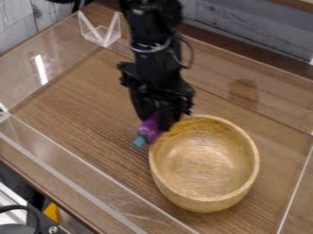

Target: Put the purple eggplant in the brown bowl

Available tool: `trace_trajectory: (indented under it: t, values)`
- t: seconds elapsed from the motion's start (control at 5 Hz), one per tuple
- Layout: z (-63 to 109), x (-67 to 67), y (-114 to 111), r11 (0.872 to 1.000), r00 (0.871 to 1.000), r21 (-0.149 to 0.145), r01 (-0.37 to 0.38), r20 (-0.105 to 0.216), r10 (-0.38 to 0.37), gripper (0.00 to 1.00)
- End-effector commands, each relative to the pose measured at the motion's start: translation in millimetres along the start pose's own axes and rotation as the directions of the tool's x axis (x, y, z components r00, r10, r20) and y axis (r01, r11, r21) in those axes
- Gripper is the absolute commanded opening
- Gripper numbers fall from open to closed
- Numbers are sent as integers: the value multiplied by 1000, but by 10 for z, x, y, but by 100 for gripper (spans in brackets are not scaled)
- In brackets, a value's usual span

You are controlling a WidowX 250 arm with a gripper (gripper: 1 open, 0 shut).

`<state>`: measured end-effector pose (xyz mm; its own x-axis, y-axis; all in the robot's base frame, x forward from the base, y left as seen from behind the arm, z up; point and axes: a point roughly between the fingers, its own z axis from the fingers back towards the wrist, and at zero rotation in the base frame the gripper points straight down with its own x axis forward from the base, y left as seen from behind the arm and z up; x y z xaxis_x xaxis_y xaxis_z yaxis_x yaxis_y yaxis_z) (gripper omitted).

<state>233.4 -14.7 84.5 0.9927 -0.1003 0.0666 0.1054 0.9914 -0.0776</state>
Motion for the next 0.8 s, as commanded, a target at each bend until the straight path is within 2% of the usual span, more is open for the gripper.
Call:
trace_trajectory:
  t: [0.0, 0.2, 0.6]
  values:
    - [94, 131, -248, 999, 996, 15, 38, 76, -39, 0]
    - [18, 170, -482, 997, 994, 23, 72, 77, -73, 0]
    - [-125, 142, -580, 995, 993, 33, 91, 76, -94, 0]
